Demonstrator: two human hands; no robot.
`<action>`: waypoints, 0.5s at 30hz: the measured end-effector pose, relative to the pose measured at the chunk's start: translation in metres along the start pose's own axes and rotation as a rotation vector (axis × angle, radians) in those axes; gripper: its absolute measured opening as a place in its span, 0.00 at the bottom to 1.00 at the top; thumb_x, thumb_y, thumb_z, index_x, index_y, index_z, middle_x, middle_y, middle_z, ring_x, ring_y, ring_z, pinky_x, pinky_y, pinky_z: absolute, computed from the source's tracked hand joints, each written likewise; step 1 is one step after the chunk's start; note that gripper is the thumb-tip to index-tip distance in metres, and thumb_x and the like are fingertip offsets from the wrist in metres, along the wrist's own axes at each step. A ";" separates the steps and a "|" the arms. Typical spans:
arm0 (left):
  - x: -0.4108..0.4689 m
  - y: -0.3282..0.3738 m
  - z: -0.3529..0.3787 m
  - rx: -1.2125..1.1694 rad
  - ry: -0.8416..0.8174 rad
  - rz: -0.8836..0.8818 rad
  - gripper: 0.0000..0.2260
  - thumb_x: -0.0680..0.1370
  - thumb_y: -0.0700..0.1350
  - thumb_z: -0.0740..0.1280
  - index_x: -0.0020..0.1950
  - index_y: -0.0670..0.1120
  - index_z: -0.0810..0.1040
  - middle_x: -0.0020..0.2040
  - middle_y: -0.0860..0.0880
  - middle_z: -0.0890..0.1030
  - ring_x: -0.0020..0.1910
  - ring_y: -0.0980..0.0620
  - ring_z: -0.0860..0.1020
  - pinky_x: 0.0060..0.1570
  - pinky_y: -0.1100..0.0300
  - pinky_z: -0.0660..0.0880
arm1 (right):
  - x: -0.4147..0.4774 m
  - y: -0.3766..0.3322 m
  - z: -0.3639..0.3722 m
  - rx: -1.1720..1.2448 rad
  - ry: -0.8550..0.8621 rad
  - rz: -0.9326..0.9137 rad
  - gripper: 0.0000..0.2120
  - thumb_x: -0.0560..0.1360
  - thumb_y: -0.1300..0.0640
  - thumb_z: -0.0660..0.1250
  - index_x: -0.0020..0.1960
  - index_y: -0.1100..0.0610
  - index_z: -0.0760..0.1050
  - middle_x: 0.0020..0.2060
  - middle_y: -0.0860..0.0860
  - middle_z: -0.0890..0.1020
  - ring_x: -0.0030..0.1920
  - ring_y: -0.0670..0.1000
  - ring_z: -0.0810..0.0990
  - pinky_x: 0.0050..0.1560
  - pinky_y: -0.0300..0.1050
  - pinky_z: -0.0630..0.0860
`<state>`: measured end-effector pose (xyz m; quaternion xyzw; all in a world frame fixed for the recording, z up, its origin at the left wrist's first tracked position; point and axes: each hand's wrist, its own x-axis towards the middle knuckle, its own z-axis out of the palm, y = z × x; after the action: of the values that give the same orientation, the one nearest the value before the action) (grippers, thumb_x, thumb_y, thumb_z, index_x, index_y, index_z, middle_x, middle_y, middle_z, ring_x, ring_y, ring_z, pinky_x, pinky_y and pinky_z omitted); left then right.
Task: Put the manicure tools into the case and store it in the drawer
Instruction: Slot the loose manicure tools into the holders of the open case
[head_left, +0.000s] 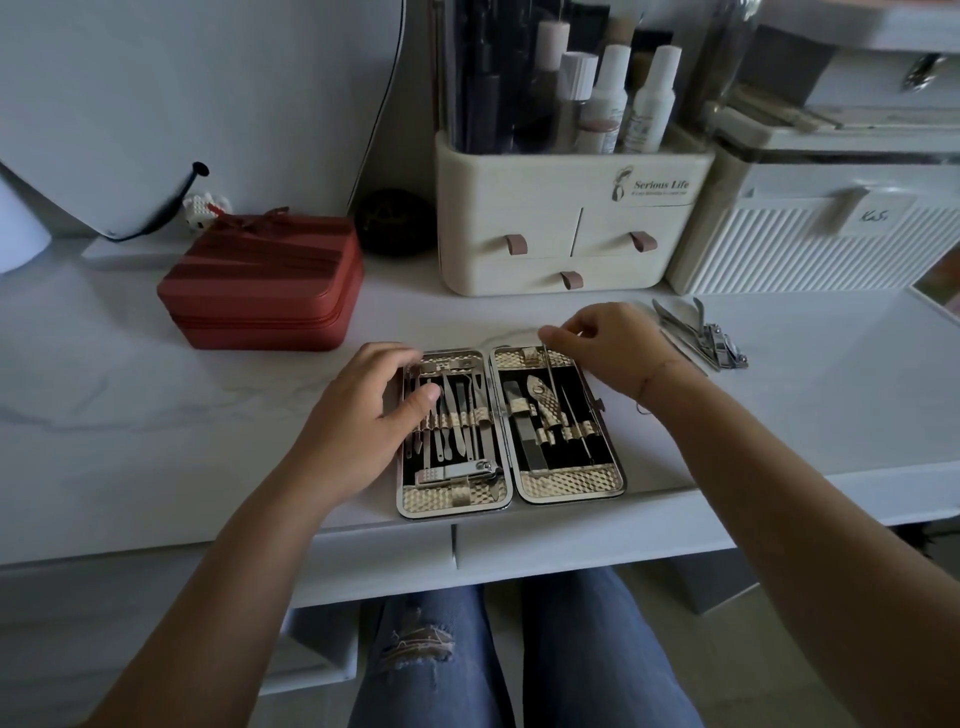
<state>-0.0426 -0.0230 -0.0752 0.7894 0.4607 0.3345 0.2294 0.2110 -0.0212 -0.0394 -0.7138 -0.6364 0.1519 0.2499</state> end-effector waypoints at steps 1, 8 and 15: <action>0.000 0.000 0.000 -0.001 -0.002 -0.002 0.18 0.77 0.50 0.64 0.65 0.47 0.72 0.61 0.55 0.72 0.62 0.60 0.69 0.60 0.66 0.62 | 0.004 -0.003 0.001 -0.009 -0.015 0.016 0.21 0.72 0.41 0.65 0.44 0.60 0.80 0.30 0.49 0.76 0.29 0.45 0.71 0.34 0.40 0.70; -0.001 0.002 -0.001 -0.003 -0.007 -0.010 0.18 0.77 0.51 0.64 0.65 0.47 0.72 0.61 0.56 0.71 0.62 0.60 0.69 0.61 0.66 0.62 | 0.026 -0.014 0.003 -0.065 -0.118 0.128 0.21 0.71 0.49 0.68 0.47 0.69 0.80 0.30 0.56 0.72 0.31 0.51 0.69 0.32 0.41 0.66; -0.001 0.002 -0.001 -0.014 -0.001 -0.006 0.17 0.77 0.50 0.64 0.65 0.48 0.72 0.61 0.56 0.71 0.61 0.61 0.69 0.59 0.68 0.61 | 0.025 0.002 -0.016 0.597 -0.170 0.278 0.08 0.74 0.57 0.68 0.40 0.62 0.79 0.31 0.54 0.78 0.23 0.44 0.73 0.24 0.33 0.67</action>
<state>-0.0431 -0.0250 -0.0737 0.7865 0.4608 0.3366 0.2359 0.2253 0.0007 -0.0245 -0.6740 -0.4788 0.4230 0.3708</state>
